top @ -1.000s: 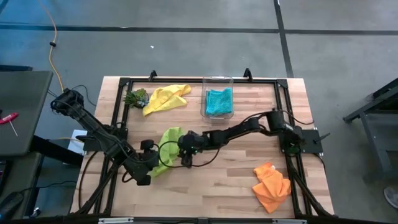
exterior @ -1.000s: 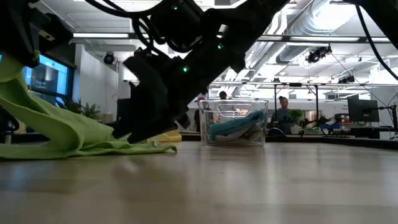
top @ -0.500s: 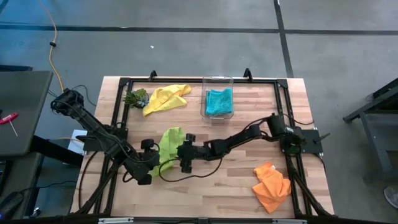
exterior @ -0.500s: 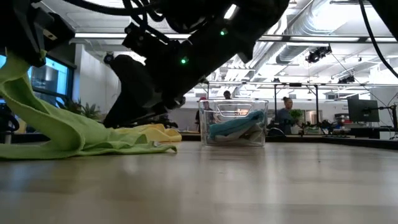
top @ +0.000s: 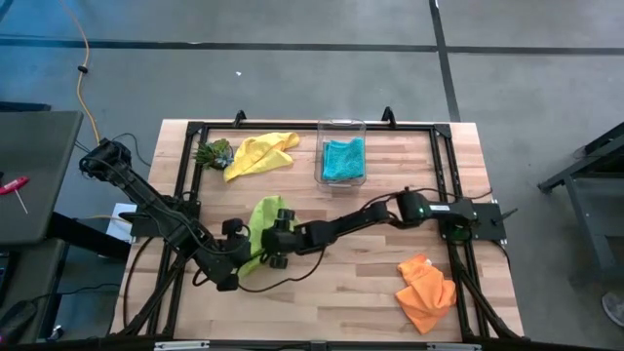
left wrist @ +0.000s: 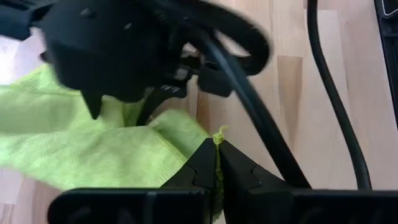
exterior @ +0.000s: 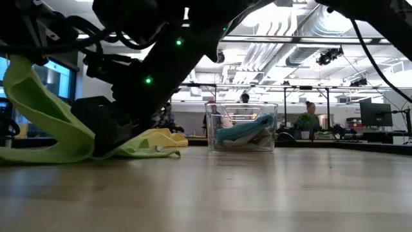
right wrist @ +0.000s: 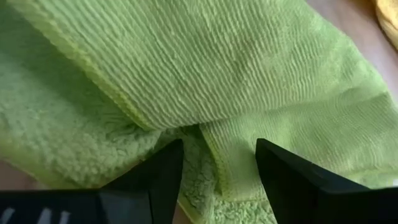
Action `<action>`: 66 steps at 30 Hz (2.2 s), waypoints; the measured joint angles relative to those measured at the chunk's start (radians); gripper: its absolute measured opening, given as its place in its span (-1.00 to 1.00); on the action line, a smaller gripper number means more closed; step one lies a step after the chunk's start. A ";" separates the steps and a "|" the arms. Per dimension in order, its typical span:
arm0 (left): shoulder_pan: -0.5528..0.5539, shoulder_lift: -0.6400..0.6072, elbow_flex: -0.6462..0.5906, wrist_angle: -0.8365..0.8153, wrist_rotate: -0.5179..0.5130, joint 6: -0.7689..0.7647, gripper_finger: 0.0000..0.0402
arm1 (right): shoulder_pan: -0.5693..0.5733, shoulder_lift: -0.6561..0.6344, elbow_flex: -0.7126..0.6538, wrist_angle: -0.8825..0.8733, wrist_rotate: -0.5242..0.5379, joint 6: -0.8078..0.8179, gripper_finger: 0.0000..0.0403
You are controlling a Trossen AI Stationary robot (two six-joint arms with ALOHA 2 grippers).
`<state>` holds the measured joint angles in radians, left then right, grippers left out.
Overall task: Fold microfiber towels
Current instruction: Fold the green microfiber cloth
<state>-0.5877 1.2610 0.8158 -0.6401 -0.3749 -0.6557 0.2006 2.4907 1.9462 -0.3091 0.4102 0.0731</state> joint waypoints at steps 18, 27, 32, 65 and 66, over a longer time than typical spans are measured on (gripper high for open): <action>0.000 0.000 0.000 0.005 0.005 -0.014 -1.00 | -0.034 -0.032 0.004 -0.048 0.018 -0.246 -0.02; 0.000 0.000 0.000 0.005 0.004 -0.014 -1.00 | -0.056 -0.032 0.004 -0.092 0.102 -0.280 -0.02; 0.000 0.000 0.000 0.006 0.004 -0.014 -1.00 | -0.063 -0.032 0.004 -0.076 0.123 -0.333 -0.04; 0.124 -0.247 0.153 -0.108 0.053 0.182 -1.00 | -0.222 -0.428 0.003 -0.471 -0.283 -0.187 -1.00; 0.143 -0.246 0.165 -0.110 0.062 0.209 -1.00 | -0.220 -0.449 0.003 -0.495 -0.300 -0.184 -1.00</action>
<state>-0.4448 1.0147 0.9809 -0.7505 -0.3131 -0.4465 -0.0192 2.0415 1.9491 -0.8037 0.1102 -0.1105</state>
